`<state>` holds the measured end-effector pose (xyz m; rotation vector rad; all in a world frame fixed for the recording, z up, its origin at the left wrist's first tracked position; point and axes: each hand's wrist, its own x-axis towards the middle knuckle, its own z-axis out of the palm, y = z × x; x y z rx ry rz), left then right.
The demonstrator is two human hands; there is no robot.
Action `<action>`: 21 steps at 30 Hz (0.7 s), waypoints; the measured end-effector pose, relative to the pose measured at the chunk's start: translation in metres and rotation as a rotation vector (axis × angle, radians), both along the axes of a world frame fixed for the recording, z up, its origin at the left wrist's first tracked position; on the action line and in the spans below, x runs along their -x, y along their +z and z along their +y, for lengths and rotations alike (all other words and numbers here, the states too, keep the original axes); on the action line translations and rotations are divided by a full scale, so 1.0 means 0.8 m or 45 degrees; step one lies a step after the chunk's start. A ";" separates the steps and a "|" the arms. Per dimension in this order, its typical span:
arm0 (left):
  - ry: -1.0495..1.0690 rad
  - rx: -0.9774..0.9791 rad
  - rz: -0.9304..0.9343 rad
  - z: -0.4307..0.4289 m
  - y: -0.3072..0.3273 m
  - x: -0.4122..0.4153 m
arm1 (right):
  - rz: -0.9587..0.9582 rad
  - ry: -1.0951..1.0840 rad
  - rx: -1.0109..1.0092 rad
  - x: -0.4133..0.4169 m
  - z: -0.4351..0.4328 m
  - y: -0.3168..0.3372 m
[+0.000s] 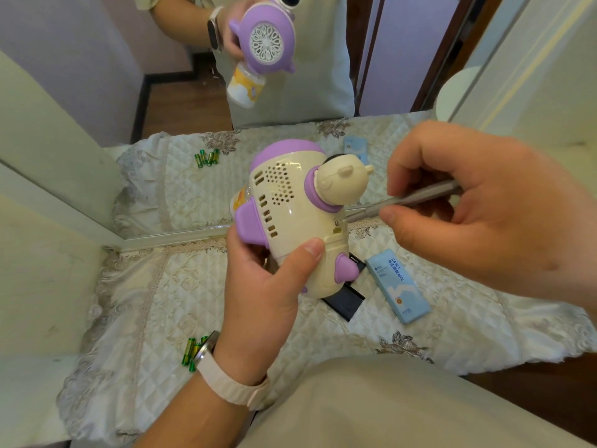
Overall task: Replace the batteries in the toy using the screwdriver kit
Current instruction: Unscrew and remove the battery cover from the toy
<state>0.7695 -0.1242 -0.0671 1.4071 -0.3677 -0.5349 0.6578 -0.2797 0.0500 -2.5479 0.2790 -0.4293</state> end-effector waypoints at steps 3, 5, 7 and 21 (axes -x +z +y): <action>0.003 -0.003 0.004 0.000 -0.001 0.000 | -0.005 -0.012 0.025 -0.001 -0.002 -0.001; 0.006 -0.004 0.008 -0.001 -0.001 0.000 | -0.008 -0.015 0.027 -0.002 -0.002 -0.002; 0.000 0.001 0.011 -0.001 -0.002 0.000 | -0.015 -0.006 0.027 -0.003 -0.003 -0.003; 0.005 0.011 0.006 0.003 -0.003 -0.002 | 0.007 0.005 0.001 -0.006 -0.001 0.000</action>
